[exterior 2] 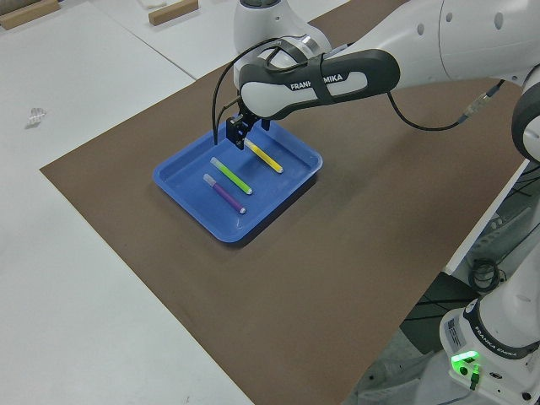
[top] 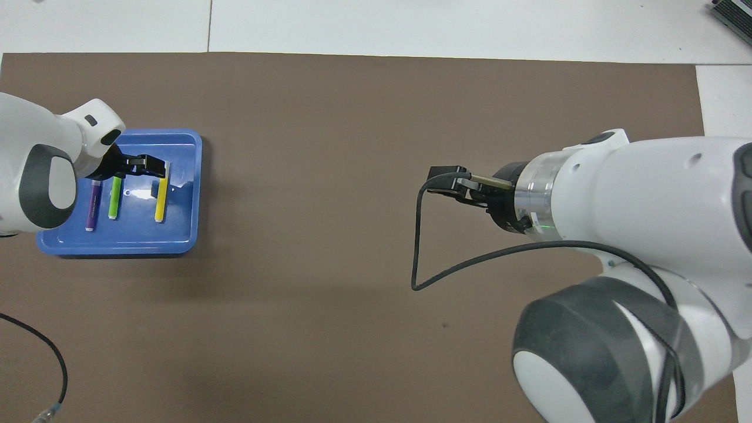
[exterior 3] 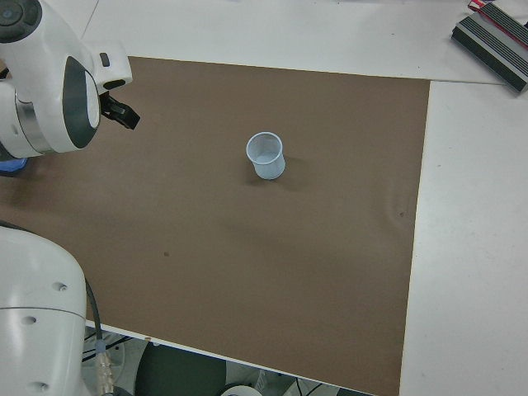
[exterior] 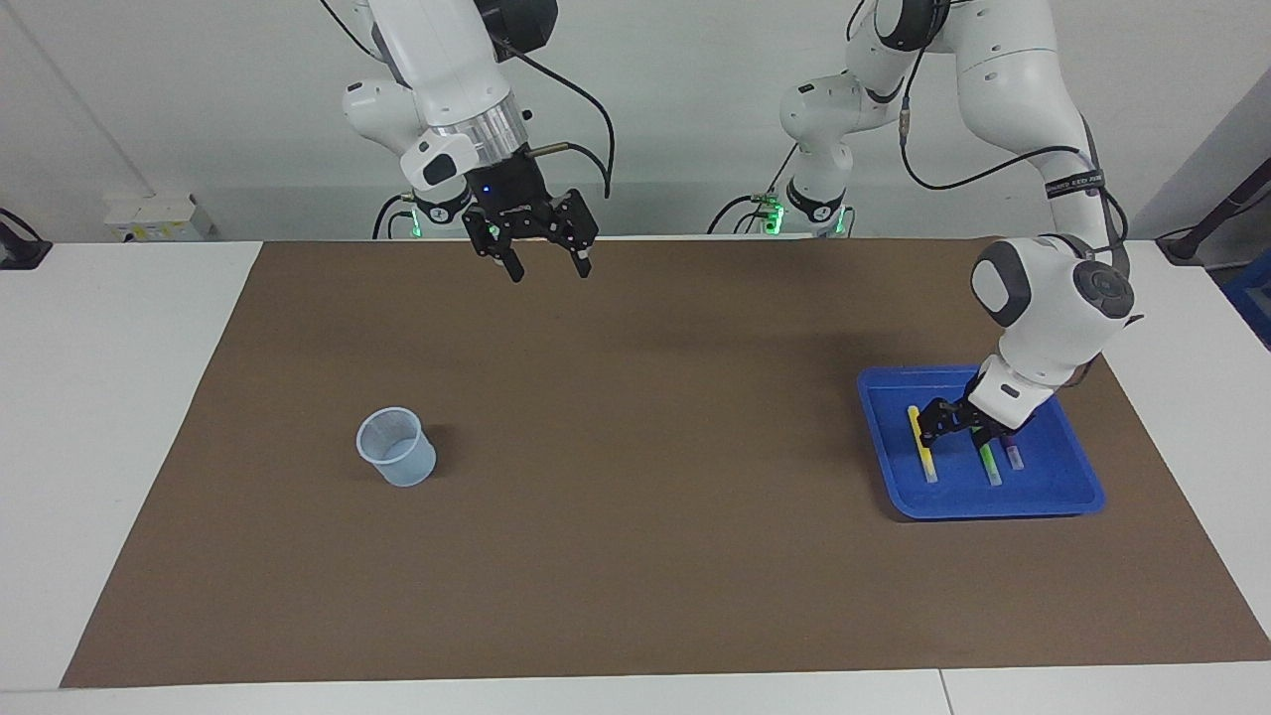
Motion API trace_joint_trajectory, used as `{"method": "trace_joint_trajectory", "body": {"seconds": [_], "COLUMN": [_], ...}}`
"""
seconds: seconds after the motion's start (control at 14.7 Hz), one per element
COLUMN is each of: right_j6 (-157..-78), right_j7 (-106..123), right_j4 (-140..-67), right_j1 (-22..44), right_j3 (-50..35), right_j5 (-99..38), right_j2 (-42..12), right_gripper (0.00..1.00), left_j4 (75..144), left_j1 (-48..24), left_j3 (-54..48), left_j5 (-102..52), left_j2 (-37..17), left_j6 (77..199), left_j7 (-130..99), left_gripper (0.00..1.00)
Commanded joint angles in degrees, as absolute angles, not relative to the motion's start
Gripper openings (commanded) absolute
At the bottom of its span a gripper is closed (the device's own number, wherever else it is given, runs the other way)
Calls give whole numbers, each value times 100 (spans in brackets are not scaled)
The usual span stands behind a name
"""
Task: Transfer and insert pens with both arms
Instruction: 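Reach the left gripper over the yellow pen while the right gripper advances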
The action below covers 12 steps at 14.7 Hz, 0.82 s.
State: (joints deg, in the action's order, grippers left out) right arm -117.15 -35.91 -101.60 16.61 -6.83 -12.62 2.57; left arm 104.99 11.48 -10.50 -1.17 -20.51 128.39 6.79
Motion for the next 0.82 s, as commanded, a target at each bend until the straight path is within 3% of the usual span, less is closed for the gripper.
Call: {"method": "trace_joint_trajectory", "body": {"seconds": [0.0,0.75], "right_j6": [-12067,-12321], "right_j7": [-3665,-3577], "right_j4": [-10195,-10230], "right_j1": [1854,2118], "right_j3": [-659,-694], "right_j5": [-1380,-1802], "right_j2": [123,-35], "right_gripper": [100,97], "left_j4": [10723,11329], "left_j1": [1143,1151], "left_j3": [-1046,-1046], "left_j5": [-26,-26], "left_j2": [-1986,-1819], "left_j6": [13140,13570], "left_j7": [721,729], "left_gripper": [77,75]}}
